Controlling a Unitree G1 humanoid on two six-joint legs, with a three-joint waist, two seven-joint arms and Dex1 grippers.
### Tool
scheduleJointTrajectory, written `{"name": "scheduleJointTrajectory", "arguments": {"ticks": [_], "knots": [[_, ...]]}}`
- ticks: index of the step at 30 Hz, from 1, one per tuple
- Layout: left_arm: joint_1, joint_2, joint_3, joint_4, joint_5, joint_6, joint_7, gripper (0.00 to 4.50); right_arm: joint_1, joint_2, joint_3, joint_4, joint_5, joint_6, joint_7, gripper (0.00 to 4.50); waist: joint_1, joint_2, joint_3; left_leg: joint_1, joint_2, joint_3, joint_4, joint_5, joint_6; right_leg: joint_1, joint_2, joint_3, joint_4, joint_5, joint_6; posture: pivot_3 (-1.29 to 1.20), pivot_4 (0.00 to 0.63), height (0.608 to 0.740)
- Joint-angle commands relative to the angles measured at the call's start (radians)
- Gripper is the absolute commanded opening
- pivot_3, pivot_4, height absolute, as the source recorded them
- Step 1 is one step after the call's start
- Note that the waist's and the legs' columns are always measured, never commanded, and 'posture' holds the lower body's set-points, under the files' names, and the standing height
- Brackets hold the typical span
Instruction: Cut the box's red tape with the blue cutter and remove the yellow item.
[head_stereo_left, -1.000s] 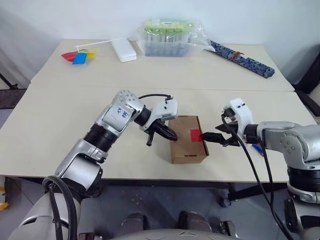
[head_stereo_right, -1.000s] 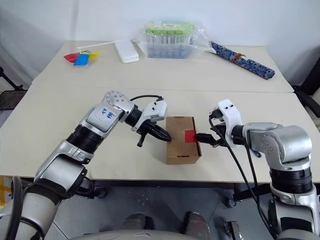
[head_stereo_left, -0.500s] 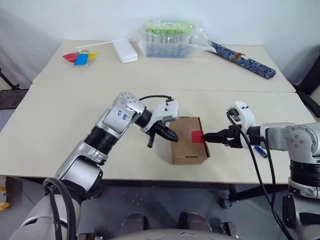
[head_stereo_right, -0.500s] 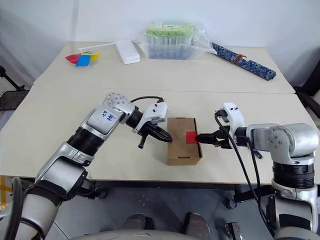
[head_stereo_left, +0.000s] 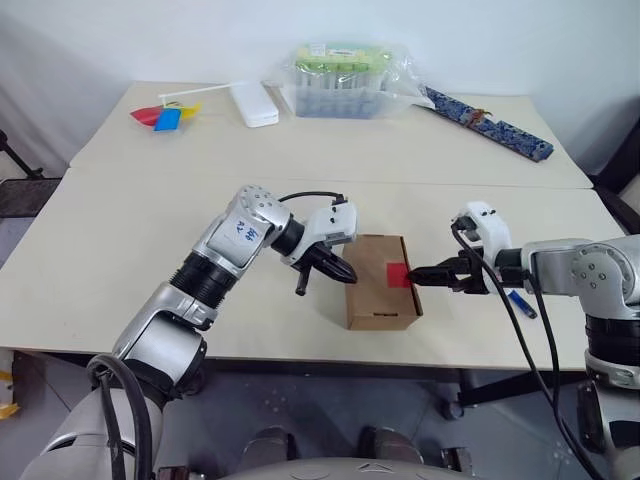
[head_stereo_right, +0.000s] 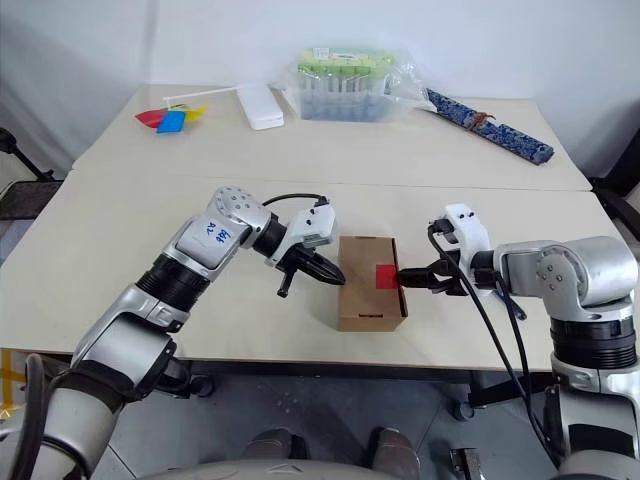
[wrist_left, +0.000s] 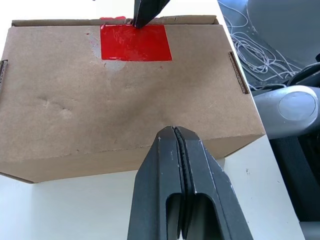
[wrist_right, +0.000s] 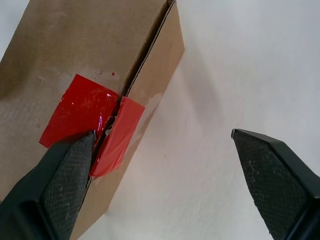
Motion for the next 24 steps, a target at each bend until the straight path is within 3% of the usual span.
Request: {"name": "scheduleJointTrajectory", "arguments": {"ticks": [1, 14, 24], "knots": [[0.002, -0.018, -0.024, 0.067, 0.056, -0.004, 0.035, 0.01, -0.004, -0.022, 0.023, 0.005, -0.03, 0.046, -0.021, 4.5, 0.0, 0.0, 0.0, 0.0, 0.0, 0.0, 0.0, 0.0, 0.0, 0.0, 0.0, 0.0, 0.0, 0.0, 0.0, 0.0, 0.15, 0.74], [-0.097, -0.104, 0.001, 0.24, 0.084, -0.089, 0.042, 0.01, -0.119, 0.023, 0.01, -0.075, 0.079, 0.074, -0.086, 4.5, -0.006, 0.006, 0.004, -0.006, -0.002, 0.008, -0.002, 0.001, -0.001, -0.01, 0.001, -0.001, 0.001, 0.0, 0.0, 0.0, 0.15, 0.74], [-0.079, -0.101, -0.007, 0.247, 0.102, -0.109, 0.025, 0.01, -0.118, -0.005, -0.05, -0.044, 0.105, 0.074, -0.128, 4.5, -0.007, 0.006, 0.004, -0.006, 0.0, 0.008, -0.002, 0.001, 0.0, -0.01, 0.0, 0.0, 0.0, 0.0, 0.0, 0.0, 0.15, 0.74]]}}
